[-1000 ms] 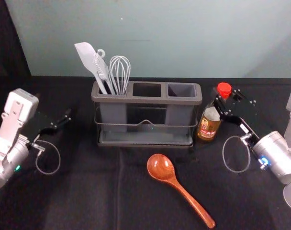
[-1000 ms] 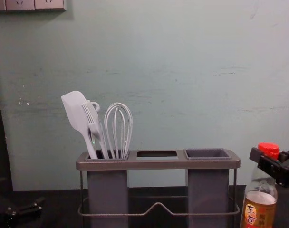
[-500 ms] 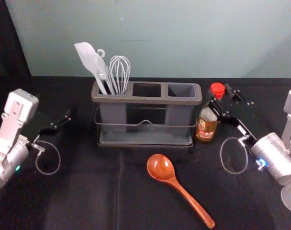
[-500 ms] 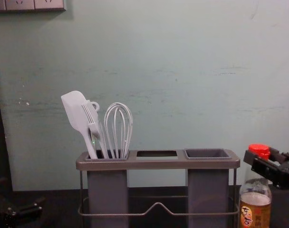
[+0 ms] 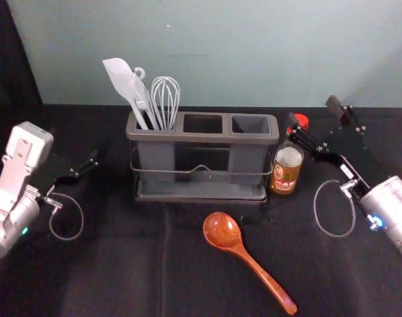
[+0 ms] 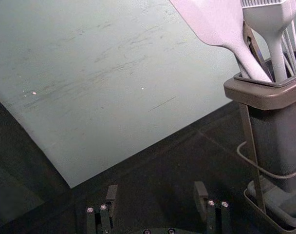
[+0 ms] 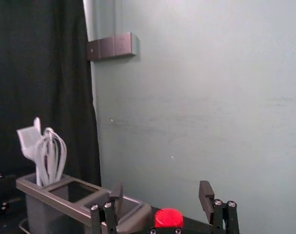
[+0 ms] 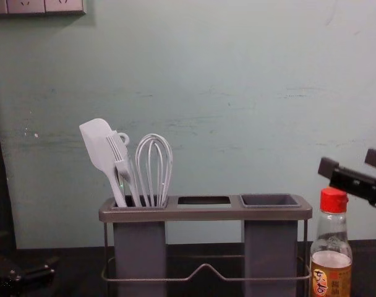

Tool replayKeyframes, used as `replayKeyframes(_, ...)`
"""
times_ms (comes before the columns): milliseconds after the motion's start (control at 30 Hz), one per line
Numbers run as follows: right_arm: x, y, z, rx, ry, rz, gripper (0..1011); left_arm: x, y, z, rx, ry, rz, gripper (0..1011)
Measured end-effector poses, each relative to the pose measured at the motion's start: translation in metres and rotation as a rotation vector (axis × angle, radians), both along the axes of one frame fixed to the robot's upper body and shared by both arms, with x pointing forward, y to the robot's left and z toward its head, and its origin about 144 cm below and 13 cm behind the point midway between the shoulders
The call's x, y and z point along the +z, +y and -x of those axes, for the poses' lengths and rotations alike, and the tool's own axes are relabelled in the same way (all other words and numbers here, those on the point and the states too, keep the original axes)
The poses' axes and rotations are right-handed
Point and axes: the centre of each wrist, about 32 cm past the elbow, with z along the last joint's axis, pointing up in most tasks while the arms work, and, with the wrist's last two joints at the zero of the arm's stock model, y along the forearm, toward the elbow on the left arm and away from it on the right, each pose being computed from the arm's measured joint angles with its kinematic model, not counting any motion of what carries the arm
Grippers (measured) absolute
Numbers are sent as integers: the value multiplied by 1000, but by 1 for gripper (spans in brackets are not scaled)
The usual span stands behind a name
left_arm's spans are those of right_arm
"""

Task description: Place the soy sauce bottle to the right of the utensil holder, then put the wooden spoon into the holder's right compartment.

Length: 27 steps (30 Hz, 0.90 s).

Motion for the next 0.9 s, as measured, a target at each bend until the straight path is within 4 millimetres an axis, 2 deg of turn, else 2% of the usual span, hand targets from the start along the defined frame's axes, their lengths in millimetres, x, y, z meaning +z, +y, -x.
replayKeyframes(367, 18, 16, 20, 47, -47, 38, 1000, 0, 0, 0, 0, 0, 0, 1000)
replayKeyframes(900, 8, 54, 33, 141, 92, 127, 1000, 0, 0, 0, 0, 0, 0, 1000)
